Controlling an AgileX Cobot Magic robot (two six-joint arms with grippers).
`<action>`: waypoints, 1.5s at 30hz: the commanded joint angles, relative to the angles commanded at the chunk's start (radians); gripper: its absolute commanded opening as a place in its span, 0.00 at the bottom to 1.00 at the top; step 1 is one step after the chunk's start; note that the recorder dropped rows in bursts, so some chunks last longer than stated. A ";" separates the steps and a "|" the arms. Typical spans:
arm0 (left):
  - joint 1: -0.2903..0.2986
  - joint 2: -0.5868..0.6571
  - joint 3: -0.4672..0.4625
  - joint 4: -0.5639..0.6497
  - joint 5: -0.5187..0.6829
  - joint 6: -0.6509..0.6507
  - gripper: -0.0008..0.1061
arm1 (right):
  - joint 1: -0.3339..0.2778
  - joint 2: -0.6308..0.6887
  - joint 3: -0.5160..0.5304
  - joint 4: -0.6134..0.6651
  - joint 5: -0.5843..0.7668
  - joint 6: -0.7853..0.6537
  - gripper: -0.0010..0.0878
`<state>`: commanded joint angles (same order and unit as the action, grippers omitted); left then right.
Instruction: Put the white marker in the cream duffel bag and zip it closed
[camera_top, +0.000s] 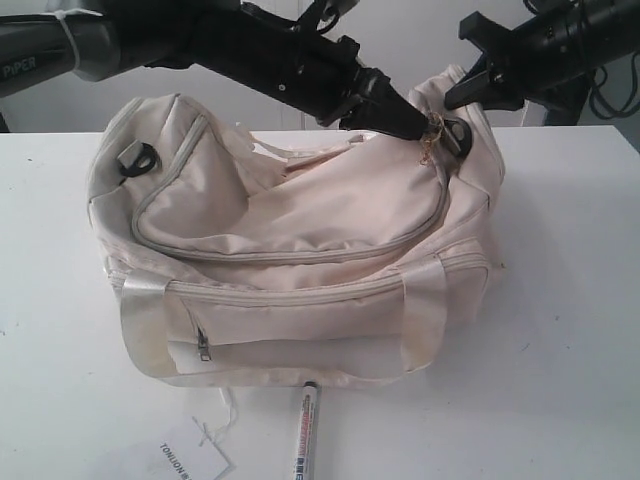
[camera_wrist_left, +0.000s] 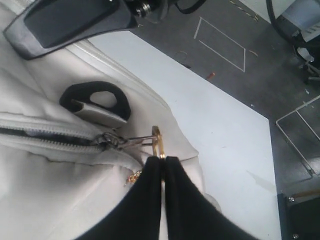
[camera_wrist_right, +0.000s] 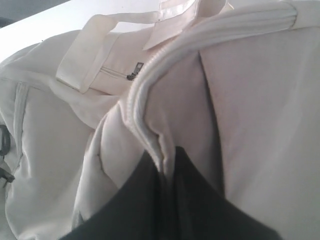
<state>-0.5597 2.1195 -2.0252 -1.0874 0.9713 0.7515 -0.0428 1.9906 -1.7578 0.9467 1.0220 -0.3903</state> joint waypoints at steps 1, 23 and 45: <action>-0.003 0.000 0.000 0.000 0.003 0.000 0.01 | 0.001 0.000 0.000 0.000 -0.002 0.000 0.05; -0.003 0.000 0.002 0.060 0.242 -0.019 0.01 | 0.005 0.000 0.000 0.005 -0.021 0.042 0.05; -0.003 0.000 0.002 0.215 0.195 -0.015 0.01 | 0.005 0.000 0.000 -0.115 -0.024 0.049 0.05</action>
<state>-0.5627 2.1195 -2.0233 -0.8727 1.1660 0.7369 -0.0377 1.9906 -1.7578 0.8321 0.9978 -0.3412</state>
